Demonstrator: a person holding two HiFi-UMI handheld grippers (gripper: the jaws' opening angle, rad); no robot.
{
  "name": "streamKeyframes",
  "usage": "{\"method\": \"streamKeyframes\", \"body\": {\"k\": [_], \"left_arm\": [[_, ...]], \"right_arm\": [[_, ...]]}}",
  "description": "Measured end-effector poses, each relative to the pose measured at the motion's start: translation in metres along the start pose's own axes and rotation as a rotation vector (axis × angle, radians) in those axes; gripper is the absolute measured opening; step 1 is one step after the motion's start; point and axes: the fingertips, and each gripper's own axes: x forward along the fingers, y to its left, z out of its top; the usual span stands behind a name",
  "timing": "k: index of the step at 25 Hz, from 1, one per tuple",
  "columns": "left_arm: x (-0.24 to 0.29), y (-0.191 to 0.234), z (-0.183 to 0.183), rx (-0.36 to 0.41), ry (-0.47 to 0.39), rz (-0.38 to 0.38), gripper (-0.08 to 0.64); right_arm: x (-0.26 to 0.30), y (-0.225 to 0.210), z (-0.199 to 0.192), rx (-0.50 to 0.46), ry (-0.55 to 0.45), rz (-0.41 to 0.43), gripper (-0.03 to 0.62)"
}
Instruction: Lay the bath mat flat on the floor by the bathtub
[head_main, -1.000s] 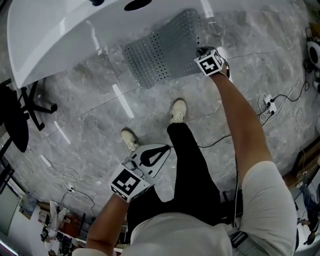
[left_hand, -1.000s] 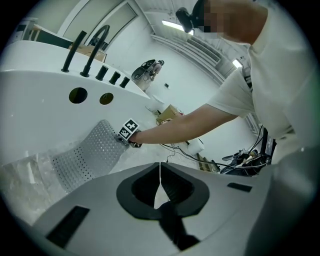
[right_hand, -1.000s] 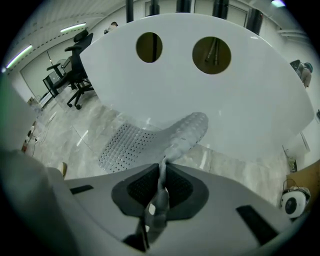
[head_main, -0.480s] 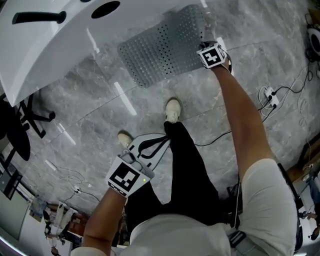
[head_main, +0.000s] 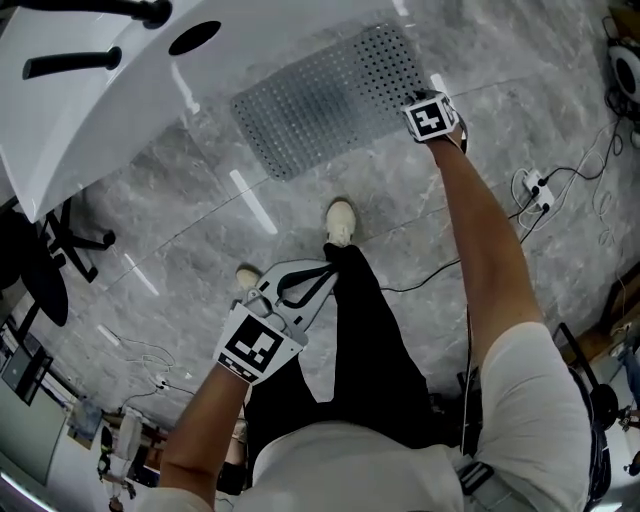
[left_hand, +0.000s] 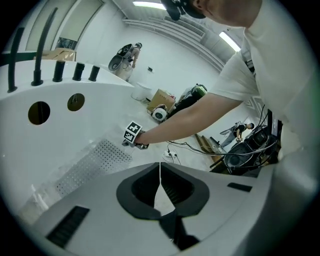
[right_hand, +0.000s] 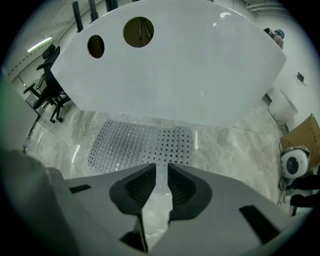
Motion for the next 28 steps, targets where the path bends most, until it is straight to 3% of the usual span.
{"method": "streamKeyframes", "body": {"k": [6, 16, 20, 24, 28], "left_arm": [[-0.007, -0.028, 0.032, 0.053, -0.006, -0.029, 0.021], [-0.049, -0.073, 0.084, 0.119, -0.073, -0.037, 0.021], [-0.077, -0.093, 0.091, 0.153, -0.096, -0.031, 0.021], [-0.121, -0.107, 0.087, 0.183, -0.114, 0.0, 0.021], [-0.175, -0.127, 0.076, 0.213, -0.147, 0.001, 0.021]], "right_arm": [[-0.06, 0.005, -0.031, 0.05, -0.018, 0.047, 0.061], [-0.198, 0.054, -0.025, 0.104, -0.205, 0.134, 0.041], [-0.252, 0.091, -0.028, 0.155, -0.254, 0.161, 0.023], [-0.313, 0.141, -0.037, 0.269, -0.312, 0.204, 0.011], [-0.375, 0.201, -0.049, 0.296, -0.351, 0.24, 0.011]]}}
